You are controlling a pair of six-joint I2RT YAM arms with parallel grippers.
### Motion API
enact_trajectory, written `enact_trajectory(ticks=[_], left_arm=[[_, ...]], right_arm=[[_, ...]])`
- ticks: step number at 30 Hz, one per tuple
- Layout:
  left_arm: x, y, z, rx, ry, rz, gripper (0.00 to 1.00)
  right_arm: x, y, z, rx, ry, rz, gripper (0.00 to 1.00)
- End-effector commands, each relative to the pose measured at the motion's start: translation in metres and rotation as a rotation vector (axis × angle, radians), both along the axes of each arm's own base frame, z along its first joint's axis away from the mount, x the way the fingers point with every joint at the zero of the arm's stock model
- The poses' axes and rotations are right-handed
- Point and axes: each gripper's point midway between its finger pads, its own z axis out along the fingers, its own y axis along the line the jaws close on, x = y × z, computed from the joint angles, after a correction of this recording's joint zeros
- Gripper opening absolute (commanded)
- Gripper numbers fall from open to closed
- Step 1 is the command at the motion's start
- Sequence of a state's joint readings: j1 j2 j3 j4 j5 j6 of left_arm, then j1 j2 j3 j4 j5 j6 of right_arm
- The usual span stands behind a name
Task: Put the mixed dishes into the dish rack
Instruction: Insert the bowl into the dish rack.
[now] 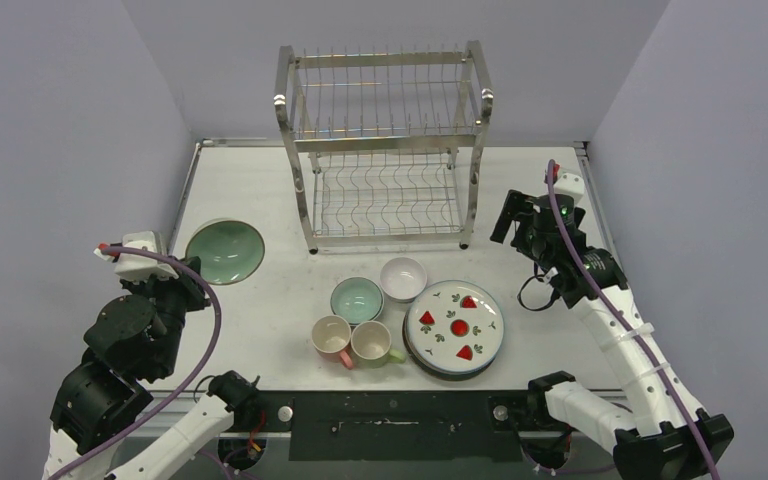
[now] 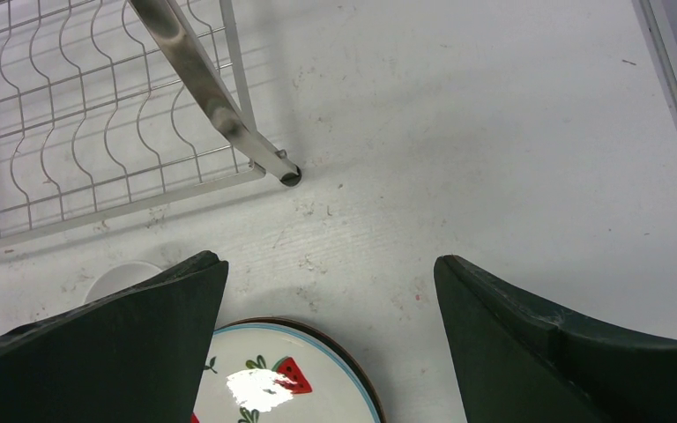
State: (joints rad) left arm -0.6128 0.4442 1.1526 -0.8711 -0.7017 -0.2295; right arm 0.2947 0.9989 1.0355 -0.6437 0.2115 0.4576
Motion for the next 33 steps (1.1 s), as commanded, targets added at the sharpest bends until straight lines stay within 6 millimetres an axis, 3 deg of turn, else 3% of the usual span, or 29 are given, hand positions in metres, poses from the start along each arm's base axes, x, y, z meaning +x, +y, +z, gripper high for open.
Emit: enact_trajectory(ticks=[1, 8, 11, 17, 25, 33], left_arm=[[-0.001, -0.001, 0.042, -0.123, -0.15, -0.005, 0.0], [-0.002, -0.001, 0.042, -0.128, -0.154, -0.011, 0.0], [-0.001, -0.007, 0.041, -0.144, -0.159, -0.04, 0.0], [0.005, -0.03, 0.039, -0.212, -0.245, -0.137, 0.0], [0.019, -0.064, 0.037, -0.315, -0.374, -0.261, 0.0], [0.034, -0.086, 0.03, -0.373, -0.477, -0.32, 0.0]], right_arm=[[0.004, 0.002, 0.018, 0.036, -0.071, -0.002, 0.91], [0.002, 0.003, 0.019, 0.048, -0.075, 0.005, 0.91], [0.001, 0.015, 0.02, 0.093, -0.081, 0.053, 0.9], [-0.006, 0.078, 0.036, 0.356, -0.155, 0.276, 0.89], [-0.041, 0.164, 0.079, 0.584, -0.262, 0.495, 0.89], [-0.073, 0.22, 0.133, 0.892, -0.377, 0.627, 0.9]])
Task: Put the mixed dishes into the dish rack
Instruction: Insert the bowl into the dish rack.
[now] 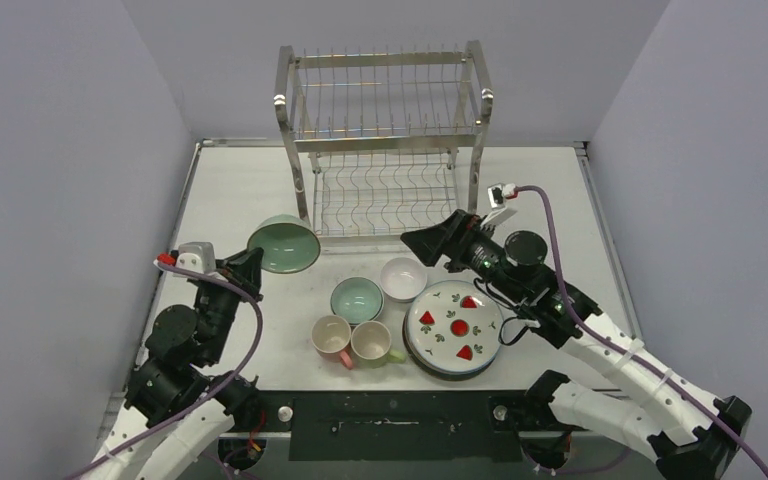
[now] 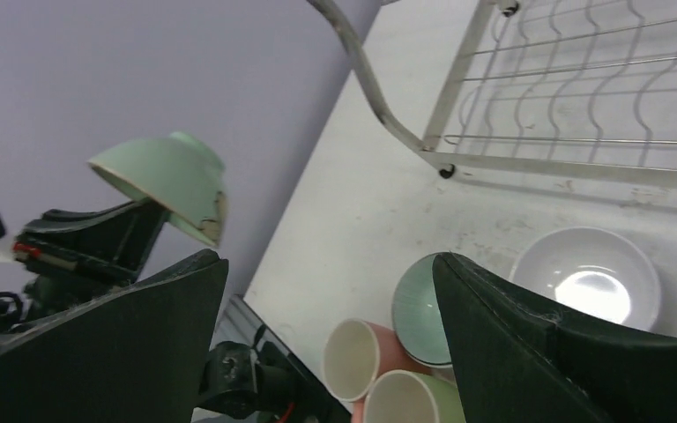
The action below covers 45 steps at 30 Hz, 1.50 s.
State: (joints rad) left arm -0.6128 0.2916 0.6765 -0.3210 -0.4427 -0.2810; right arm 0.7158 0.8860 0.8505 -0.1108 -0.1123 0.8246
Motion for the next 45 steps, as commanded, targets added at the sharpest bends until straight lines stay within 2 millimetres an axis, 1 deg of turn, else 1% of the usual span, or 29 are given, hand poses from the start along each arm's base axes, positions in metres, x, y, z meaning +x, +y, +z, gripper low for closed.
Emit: enact_trajectory(ticks=[1, 2, 6, 8, 10, 11, 13, 15, 16, 17, 18, 19, 20, 21, 23, 25, 26, 30, 33, 34, 35, 36, 38, 41, 43, 45], left_arm=[[-0.004, -0.009, 0.074, -0.224, -0.298, -0.058, 0.0], [-0.001, -0.011, 0.069, -0.232, -0.311, -0.058, 0.0], [0.004, -0.014, 0.069, -0.279, -0.381, -0.057, 0.0], [0.005, -0.016, 0.071, -0.306, -0.39, -0.063, 0.0], [0.008, -0.019, 0.072, -0.308, -0.369, -0.067, 0.0], [0.009, -0.019, 0.073, -0.308, -0.354, -0.066, 0.0], [0.012, -0.021, 0.074, -0.293, -0.307, -0.064, 0.0], [0.014, -0.024, 0.073, -0.273, -0.242, -0.068, 0.0], [0.014, -0.026, 0.071, -0.261, -0.208, -0.073, 0.0], [0.014, -0.028, 0.069, -0.246, -0.165, -0.079, 0.0], [0.014, -0.029, 0.066, -0.232, -0.123, -0.084, 0.0], [0.013, -0.031, 0.065, -0.221, -0.09, -0.091, 0.0], [0.01, -0.032, 0.071, -0.215, -0.07, -0.103, 0.0], [0.009, -0.033, 0.073, -0.205, -0.047, -0.114, 0.0], [0.005, -0.038, 0.074, -0.175, 0.006, -0.143, 0.0], [0.0, -0.044, 0.073, -0.145, 0.06, -0.182, 0.0], [-0.002, -0.047, 0.073, -0.13, 0.085, -0.204, 0.0], [-0.016, -0.06, 0.058, -0.05, 0.235, -0.297, 0.0], [-0.021, -0.066, 0.046, 0.005, 0.342, -0.335, 0.0], [-0.023, -0.068, 0.043, 0.019, 0.367, -0.349, 0.0], [-0.025, -0.07, 0.039, 0.032, 0.393, -0.361, 0.0], [-0.027, -0.071, 0.036, 0.044, 0.416, -0.37, 0.0], [-0.029, -0.072, 0.028, 0.07, 0.464, -0.383, 0.0], [-0.034, -0.075, 0.016, 0.103, 0.535, -0.405, 0.0], [-0.038, -0.079, 0.009, 0.117, 0.576, -0.434, 0.0], [-0.04, -0.081, 0.002, 0.132, 0.612, -0.45, 0.0]], right_arm=[[-0.016, 0.03, 0.068, 0.301, -0.103, 0.067, 0.9], [-0.021, 0.036, 0.074, 0.334, -0.108, 0.085, 0.89], [-0.04, 0.061, 0.091, 0.412, -0.116, 0.143, 0.89], [-0.051, 0.075, 0.095, 0.408, -0.127, 0.181, 0.89], [-0.06, 0.087, 0.096, 0.349, -0.147, 0.218, 0.89], [-0.064, 0.091, 0.095, 0.299, -0.162, 0.234, 0.88], [-0.066, 0.095, 0.087, 0.146, -0.213, 0.232, 0.88], [-0.071, 0.097, 0.074, -0.034, -0.252, 0.258, 0.87], [-0.074, 0.098, 0.07, -0.114, -0.287, 0.282, 0.86], [-0.08, 0.098, 0.073, -0.179, -0.327, 0.316, 0.86], [-0.083, 0.098, 0.063, -0.268, -0.343, 0.345, 0.86], [-0.086, 0.097, 0.062, -0.331, -0.379, 0.374, 0.85], [-0.089, 0.096, 0.058, -0.388, -0.41, 0.405, 0.85], [-0.091, 0.096, 0.056, -0.441, -0.445, 0.432, 0.84], [-0.097, 0.095, 0.048, -0.541, -0.507, 0.494, 0.82], [-0.106, 0.096, 0.041, -0.631, -0.583, 0.557, 0.81], [-0.113, 0.097, 0.039, -0.679, -0.634, 0.593, 0.81], [-0.144, 0.099, 0.032, -0.84, -0.878, 0.714, 0.81], [-0.172, 0.101, 0.028, -0.93, -1.06, 0.796, 0.82], [-0.184, 0.103, 0.029, -0.953, -1.118, 0.832, 0.82], [-0.188, 0.103, 0.029, -0.984, -1.154, 0.847, 0.83], [-0.192, 0.104, 0.028, -1.019, -1.188, 0.865, 0.83], [-0.192, 0.103, 0.025, -1.101, -1.23, 0.882, 0.84], [-0.184, 0.109, 0.018, -1.221, -1.254, 0.879, 0.82], [-0.18, 0.112, 0.014, -1.284, -1.257, 0.879, 0.76], [-0.175, 0.116, 0.01, -1.343, -1.259, 0.868, 0.68]])
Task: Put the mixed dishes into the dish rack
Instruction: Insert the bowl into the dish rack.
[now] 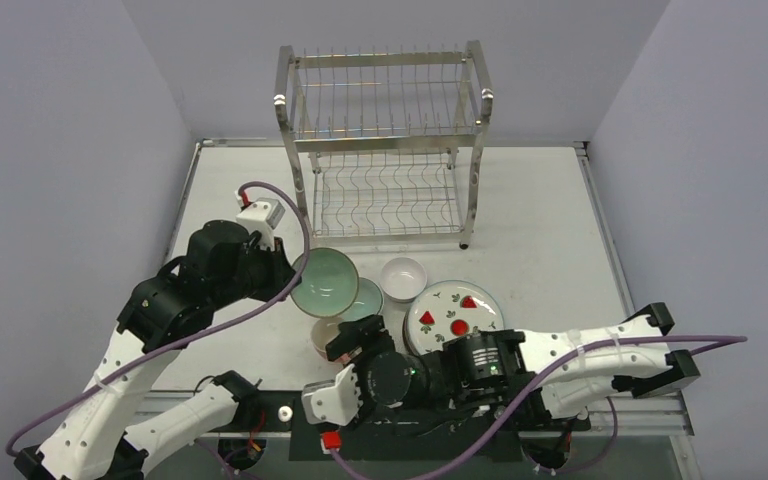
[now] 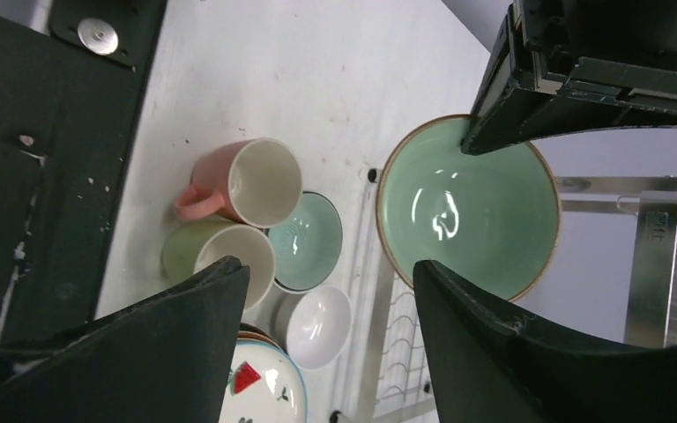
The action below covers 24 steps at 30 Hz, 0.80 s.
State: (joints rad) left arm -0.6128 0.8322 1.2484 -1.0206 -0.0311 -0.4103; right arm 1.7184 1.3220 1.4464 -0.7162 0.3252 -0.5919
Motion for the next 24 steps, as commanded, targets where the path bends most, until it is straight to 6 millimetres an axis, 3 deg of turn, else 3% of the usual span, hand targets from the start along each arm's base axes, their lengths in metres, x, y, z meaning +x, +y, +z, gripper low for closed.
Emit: enact_trajectory(ticks=[1, 9, 14, 24], left_arm=[[-0.01, -0.011, 0.023, -0.055, -0.004, -0.072, 0.0], [-0.013, -0.02, 0.0, -0.004, 0.109, -0.129, 0.0], [-0.014, -0.028, -0.014, -0.005, 0.165, -0.155, 0.0], [-0.016, -0.031, -0.019, 0.007, 0.18, -0.192, 0.0]], right_arm=[[0.023, -0.001, 0.006, -0.088, -0.169, -0.067, 0.64], [0.02, 0.019, -0.014, -0.18, -0.193, -0.026, 0.53], [0.033, 0.025, -0.034, -0.255, -0.163, -0.042, 0.42], [0.057, 0.033, -0.057, -0.335, -0.13, -0.08, 0.35]])
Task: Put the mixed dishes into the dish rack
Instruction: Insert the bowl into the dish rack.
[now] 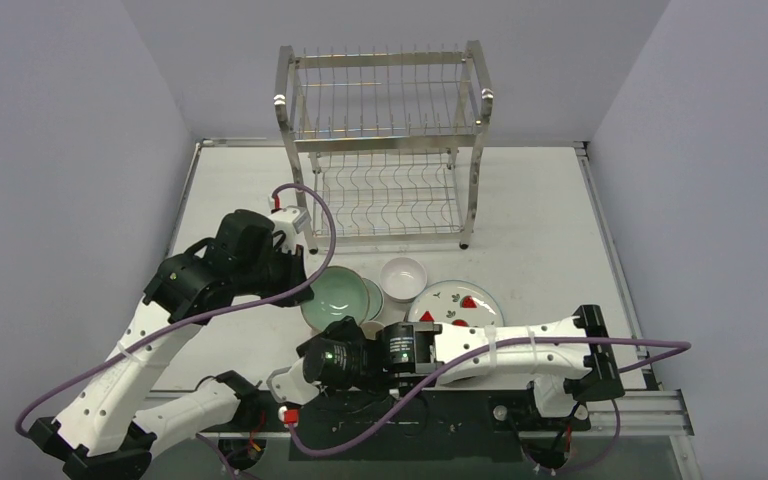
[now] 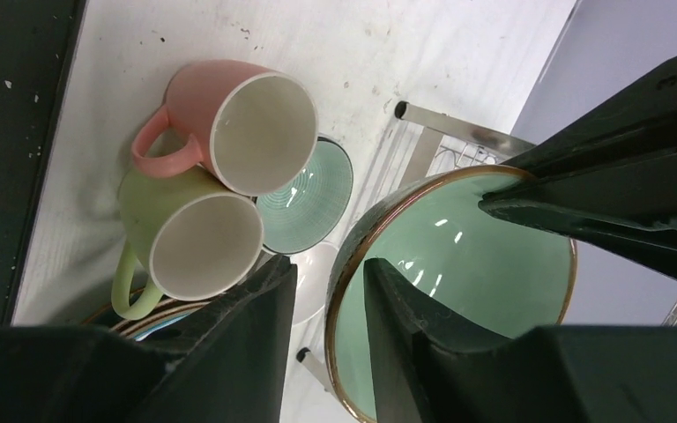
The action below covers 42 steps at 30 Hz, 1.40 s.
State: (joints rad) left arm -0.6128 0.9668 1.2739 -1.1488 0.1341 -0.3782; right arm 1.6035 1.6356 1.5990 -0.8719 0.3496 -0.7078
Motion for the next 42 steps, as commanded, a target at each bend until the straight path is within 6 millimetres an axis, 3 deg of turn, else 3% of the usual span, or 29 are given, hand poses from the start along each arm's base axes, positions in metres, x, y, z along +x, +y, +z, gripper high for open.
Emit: enact_trajectory(ticks=[1, 11, 16, 23, 27, 30, 33, 42], left_arm=[[0.005, -0.011, 0.017, -0.065, -0.055, -0.041, 0.0], [0.006, -0.01, 0.014, -0.054, -0.055, -0.04, 0.0], [0.006, -0.011, 0.014, -0.055, -0.056, -0.041, 0.0], [0.007, -0.01, 0.017, -0.06, -0.065, -0.035, 0.0], [0.01, -0.009, 0.023, -0.075, -0.104, -0.021, 0.18], [0.017, -0.001, 0.029, -0.062, -0.176, 0.018, 0.47], [0.027, 0.016, 0.042, -0.047, -0.294, 0.085, 0.66], [0.049, 0.055, 0.086, -0.091, -0.603, 0.307, 0.86]], right_arm=[[0.013, 0.001, 0.012, 0.016, -0.009, -0.029, 0.34], [0.024, 0.0, 0.01, 0.013, -0.01, -0.056, 0.22], [0.024, 0.0, 0.012, 0.018, -0.012, -0.059, 0.0], [0.021, 0.002, 0.018, 0.072, 0.018, -0.066, 0.0], [0.019, 0.0, 0.022, 0.109, 0.036, -0.067, 0.0], [0.02, -0.004, 0.023, 0.142, 0.063, -0.086, 0.0], [0.023, -0.007, 0.024, 0.2, 0.126, -0.115, 0.0], [0.054, -0.012, 0.027, 0.46, 0.325, -0.232, 0.0]])
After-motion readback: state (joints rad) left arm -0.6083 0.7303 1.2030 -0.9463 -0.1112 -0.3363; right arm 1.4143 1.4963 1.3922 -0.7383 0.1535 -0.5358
